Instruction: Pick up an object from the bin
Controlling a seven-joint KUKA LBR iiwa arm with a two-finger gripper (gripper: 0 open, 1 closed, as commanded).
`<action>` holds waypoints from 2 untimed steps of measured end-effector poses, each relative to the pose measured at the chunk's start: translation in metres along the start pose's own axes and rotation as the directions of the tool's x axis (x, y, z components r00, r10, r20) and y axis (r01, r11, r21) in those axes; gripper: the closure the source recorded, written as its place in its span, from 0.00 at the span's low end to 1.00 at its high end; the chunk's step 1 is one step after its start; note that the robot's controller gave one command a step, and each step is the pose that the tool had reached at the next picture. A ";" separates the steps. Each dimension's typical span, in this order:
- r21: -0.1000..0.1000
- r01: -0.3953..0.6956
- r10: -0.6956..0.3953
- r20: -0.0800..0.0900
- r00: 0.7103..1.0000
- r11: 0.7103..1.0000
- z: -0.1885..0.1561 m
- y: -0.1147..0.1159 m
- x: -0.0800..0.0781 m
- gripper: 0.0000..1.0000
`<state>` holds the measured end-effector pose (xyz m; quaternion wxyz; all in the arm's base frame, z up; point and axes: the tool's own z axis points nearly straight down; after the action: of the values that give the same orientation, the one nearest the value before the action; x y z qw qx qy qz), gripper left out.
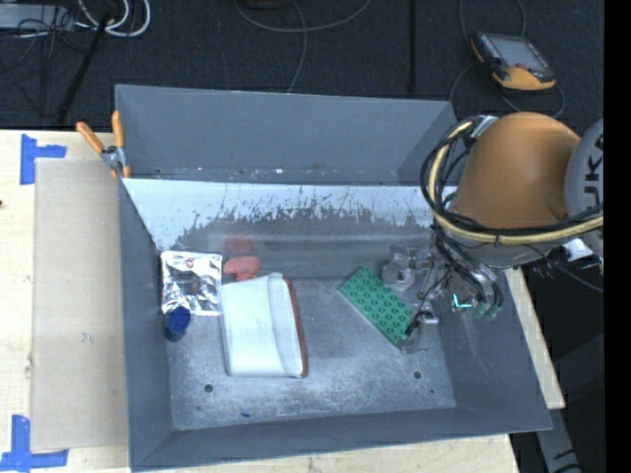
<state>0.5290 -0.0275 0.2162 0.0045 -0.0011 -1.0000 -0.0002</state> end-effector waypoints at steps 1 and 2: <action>0.000 -0.060 0.060 0.011 0.998 0.998 0.148 -0.067 -0.074 0.00; -0.003 -0.186 0.186 0.008 0.983 0.983 0.115 -0.032 -0.057 0.00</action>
Offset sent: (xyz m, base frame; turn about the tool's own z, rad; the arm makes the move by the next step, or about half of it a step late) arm 0.0717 -0.0668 -0.1462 0.0570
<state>0.5846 -0.0593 0.1005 0.0005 -0.0945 -0.9955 -0.0008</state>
